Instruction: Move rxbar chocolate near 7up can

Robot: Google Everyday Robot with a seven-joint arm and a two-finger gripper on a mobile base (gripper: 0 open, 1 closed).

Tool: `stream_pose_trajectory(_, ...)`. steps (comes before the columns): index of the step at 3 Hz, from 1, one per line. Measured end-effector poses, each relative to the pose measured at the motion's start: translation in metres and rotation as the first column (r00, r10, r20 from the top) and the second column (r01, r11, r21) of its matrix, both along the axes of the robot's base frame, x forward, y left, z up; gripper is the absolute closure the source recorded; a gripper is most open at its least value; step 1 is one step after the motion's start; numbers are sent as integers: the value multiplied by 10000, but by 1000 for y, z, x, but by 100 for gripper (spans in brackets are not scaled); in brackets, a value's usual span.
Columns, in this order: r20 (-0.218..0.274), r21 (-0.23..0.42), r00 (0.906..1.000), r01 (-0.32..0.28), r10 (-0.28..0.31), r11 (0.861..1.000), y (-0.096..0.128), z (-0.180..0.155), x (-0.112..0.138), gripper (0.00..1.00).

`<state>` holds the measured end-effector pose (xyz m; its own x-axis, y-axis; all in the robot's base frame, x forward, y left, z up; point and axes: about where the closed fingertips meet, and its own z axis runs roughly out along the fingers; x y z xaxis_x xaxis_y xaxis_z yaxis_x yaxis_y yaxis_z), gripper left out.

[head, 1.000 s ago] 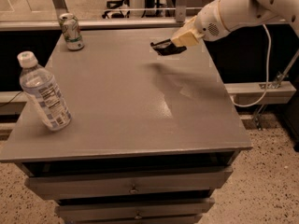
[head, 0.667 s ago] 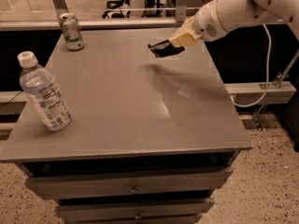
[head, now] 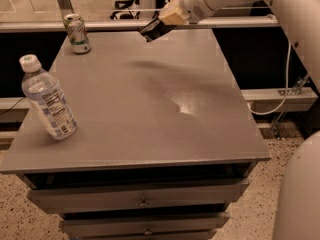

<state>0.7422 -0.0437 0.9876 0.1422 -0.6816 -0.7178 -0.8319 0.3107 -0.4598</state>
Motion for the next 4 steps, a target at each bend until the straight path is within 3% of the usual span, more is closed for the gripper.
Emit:
stream_pose_trajectory(2,1366,-115,9906,41,-25,9999,69,-11,68,100)
stream_pose_trajectory(4,1802,-181,9835,-135,165,9997,124,-42,81,100)
